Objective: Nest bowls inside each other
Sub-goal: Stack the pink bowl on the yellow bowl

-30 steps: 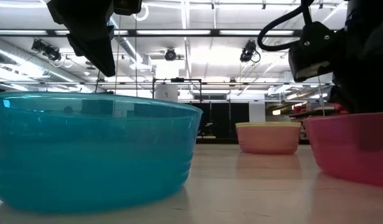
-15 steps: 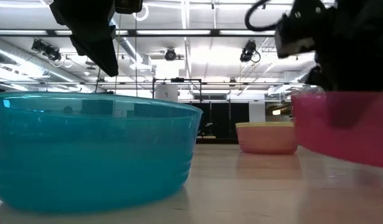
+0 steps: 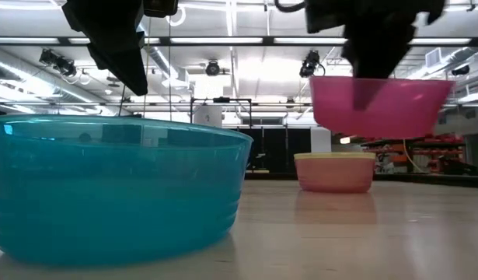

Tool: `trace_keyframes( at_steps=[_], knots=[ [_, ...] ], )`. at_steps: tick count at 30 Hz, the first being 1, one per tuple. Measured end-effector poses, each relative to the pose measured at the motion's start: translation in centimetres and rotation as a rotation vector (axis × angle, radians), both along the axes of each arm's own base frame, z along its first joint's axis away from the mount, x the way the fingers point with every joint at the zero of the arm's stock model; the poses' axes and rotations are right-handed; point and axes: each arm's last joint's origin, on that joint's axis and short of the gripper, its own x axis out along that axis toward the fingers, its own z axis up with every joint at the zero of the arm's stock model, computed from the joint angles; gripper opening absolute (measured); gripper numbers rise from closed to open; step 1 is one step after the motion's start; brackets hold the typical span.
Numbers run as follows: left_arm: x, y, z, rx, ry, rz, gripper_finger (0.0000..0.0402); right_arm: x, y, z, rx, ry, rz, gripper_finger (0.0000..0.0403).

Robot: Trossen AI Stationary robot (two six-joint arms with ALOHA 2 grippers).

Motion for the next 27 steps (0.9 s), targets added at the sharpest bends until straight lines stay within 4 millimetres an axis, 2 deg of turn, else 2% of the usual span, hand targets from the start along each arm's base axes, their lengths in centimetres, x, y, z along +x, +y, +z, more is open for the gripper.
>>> trace_keyframes(
  at_steps=[6, 13, 16, 22, 27],
  knots=[
    [0.0, 0.0, 0.0, 0.005, 0.001, -0.007, 0.0076, 0.8, -4.3, 2.5, -0.005, -0.023, -0.037, 0.0],
    [0.0, 0.0, 0.0, 0.009, 0.001, -0.014, 0.0082, -0.4, -9.2, 6.0, 0.014, -0.131, -0.147, 0.0],
    [0.0, 0.0, 0.0, 0.01, 0.001, -0.015, 0.0084, -0.9, -10.9, 6.9, 0.024, -0.169, -0.225, 0.0],
    [0.0, 0.1, 0.0, 0.039, -0.013, 0.0, 0.0079, -0.7, -13.6, 6.5, 0.038, -0.15, -0.336, 0.0],
    [0.0, 0.1, 0.0, 0.042, -0.009, 0.001, 0.0076, -0.1, -14.6, 5.4, 0.142, -0.09, -0.319, 0.0]
  ],
)
